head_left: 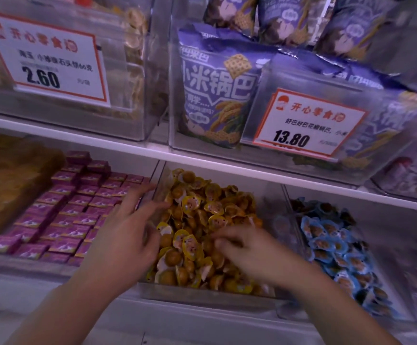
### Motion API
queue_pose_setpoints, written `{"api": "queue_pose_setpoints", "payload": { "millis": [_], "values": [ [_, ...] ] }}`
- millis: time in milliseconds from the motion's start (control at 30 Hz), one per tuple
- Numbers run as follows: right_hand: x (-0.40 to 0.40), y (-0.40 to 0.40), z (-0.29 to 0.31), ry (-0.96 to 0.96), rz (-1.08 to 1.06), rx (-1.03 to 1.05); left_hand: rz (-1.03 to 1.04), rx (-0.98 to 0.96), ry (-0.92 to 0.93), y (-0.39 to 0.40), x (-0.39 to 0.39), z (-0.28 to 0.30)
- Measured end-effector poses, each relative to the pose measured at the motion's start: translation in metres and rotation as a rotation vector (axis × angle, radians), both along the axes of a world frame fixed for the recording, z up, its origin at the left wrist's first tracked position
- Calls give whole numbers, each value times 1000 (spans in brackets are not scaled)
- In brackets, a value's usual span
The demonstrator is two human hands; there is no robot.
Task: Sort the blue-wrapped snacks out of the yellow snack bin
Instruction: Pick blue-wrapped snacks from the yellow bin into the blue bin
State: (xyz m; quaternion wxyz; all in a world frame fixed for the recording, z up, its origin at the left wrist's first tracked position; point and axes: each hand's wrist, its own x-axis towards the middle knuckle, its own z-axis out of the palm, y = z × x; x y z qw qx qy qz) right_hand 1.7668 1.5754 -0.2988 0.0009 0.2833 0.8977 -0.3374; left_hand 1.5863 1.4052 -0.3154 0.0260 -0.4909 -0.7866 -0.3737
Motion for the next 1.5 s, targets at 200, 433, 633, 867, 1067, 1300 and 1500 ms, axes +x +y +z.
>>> {"api": "queue_pose_setpoints", "payload": {
  "millis": [200, 433, 633, 867, 1067, 1300, 1500],
  "values": [
    [-64, 70, -18, -54, -387, 117, -30, 3, -4, -2, 0, 2],
    [-127, 45, -46, -147, -227, 129, -72, 24, -4, -3, -3, 1],
    [-106, 29, -23, -184, 160, 219, -85, 18, -25, -4, -5, 2],
    [-32, 23, 19, -487, 291, 285, -96, 1, -40, -7, -5, 6],
    [-32, 58, 28, -61, -190, 83, -95, -5, -33, -6, -5, 6],
    [-75, 99, -34, -124, -590, -139, -118, 17, -32, -7, -6, 3],
    [-88, 99, -53, 251, -854, -669, -126, 46, -52, -6, -5, 1]
  ]
}}
